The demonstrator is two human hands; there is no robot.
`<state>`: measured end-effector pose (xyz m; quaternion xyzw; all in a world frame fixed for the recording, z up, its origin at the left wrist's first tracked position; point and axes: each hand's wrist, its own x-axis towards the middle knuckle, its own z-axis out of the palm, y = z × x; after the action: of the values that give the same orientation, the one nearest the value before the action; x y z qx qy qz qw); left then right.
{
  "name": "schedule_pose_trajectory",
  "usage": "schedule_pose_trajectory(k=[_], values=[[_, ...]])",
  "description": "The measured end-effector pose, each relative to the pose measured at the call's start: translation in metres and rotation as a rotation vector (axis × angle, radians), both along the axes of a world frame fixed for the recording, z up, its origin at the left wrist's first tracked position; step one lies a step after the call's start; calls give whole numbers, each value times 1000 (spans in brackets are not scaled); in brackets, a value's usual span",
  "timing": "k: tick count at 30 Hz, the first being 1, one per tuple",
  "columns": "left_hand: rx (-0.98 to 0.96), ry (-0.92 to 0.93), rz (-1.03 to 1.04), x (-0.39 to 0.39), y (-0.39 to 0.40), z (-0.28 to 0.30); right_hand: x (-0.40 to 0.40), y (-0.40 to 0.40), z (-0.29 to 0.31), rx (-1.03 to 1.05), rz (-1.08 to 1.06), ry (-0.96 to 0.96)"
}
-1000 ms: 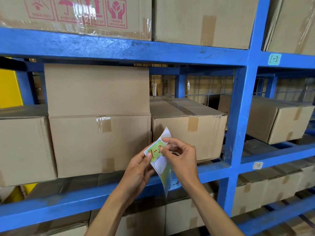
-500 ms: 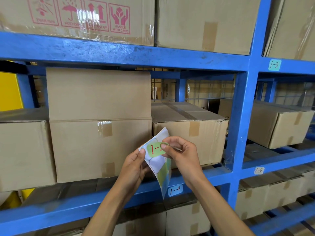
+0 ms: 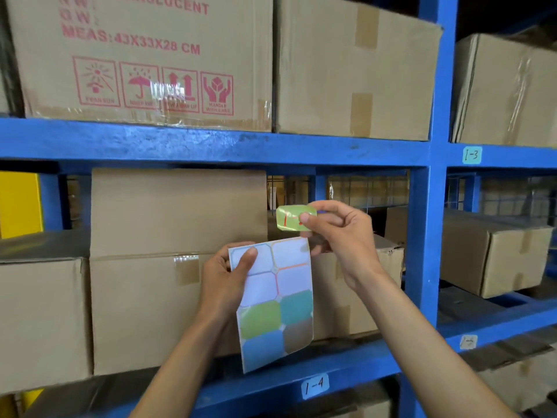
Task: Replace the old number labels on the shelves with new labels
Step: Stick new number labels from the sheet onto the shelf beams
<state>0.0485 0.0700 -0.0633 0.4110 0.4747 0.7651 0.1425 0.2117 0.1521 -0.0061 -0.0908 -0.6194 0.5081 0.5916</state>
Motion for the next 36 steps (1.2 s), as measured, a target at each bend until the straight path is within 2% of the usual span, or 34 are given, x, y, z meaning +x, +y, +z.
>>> schedule_pose_trajectory(k=[7, 14, 36], values=[[49, 102, 15, -4, -4, 46, 2, 9, 55, 99, -65, -1], [34, 141, 9, -8, -7, 67, -6, 32, 85, 149, -149, 66], [-3, 145, 5, -1, 0, 72, -27, 71, 102, 215, -334, 66]])
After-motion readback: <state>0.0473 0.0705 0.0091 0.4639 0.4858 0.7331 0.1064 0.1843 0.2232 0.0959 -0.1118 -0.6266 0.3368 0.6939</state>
